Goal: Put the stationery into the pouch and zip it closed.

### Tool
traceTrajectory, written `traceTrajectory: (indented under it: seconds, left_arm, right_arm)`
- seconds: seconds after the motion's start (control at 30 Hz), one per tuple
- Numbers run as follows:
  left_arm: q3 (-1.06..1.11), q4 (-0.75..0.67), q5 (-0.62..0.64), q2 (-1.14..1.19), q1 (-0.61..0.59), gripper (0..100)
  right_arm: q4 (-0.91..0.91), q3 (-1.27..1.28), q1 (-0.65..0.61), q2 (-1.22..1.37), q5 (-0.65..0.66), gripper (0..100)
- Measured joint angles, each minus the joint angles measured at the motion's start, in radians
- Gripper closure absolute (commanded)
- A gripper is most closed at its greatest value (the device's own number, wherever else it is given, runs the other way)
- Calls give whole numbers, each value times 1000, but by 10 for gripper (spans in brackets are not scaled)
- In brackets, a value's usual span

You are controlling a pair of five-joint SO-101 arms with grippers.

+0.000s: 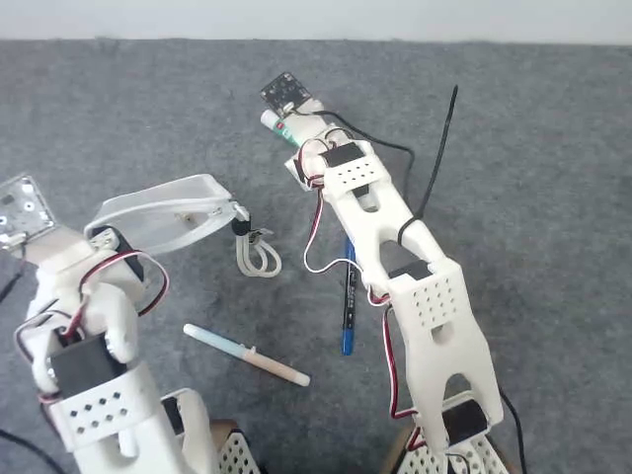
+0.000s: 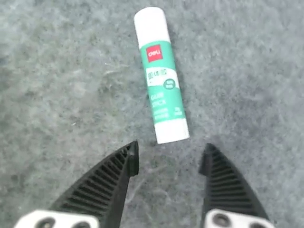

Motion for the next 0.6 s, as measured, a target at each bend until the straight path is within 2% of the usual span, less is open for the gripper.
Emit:
traceTrajectory:
  seconds: [0.53, 0.6]
  left_arm:
    - [0, 0, 0, 0, -17, 990]
    - [0, 0, 0, 0, -17, 990]
  right_arm:
    - [-20, -9, -23, 51, 0, 824]
    - [-20, -9, -23, 51, 0, 852]
